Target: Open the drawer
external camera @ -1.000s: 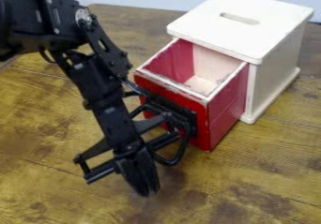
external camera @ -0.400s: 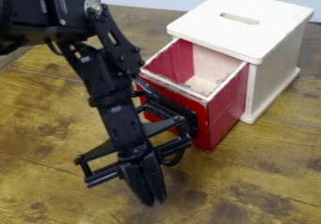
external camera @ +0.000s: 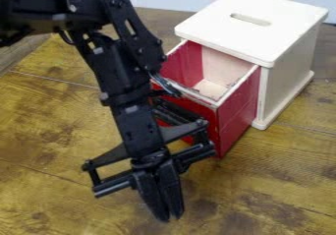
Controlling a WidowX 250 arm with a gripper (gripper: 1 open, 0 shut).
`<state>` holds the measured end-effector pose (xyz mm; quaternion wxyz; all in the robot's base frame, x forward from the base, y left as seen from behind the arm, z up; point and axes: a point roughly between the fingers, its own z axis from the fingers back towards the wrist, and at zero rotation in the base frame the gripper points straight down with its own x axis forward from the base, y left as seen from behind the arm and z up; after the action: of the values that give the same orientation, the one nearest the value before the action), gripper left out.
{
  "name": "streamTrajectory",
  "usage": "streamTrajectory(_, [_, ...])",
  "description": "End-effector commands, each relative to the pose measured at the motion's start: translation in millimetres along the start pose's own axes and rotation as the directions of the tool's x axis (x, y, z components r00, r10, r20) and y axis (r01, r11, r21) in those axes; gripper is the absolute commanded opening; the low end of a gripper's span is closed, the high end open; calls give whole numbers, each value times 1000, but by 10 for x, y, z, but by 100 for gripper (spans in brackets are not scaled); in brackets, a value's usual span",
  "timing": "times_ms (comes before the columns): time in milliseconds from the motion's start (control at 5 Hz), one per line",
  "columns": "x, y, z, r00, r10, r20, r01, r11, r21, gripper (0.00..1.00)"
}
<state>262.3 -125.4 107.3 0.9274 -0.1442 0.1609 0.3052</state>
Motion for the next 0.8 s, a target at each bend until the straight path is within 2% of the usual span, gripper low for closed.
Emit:
streamTrajectory(0, [-100, -91, 240, 988, -153, 36, 153, 988, -1, 0])
streamTrajectory(200, [-92, -60, 253, 971, -239, 4, 239, 970, 44, 0])
streamTrajectory(600, [-41, -94, 54, 971, -240, -15, 240, 969, 63, 0])
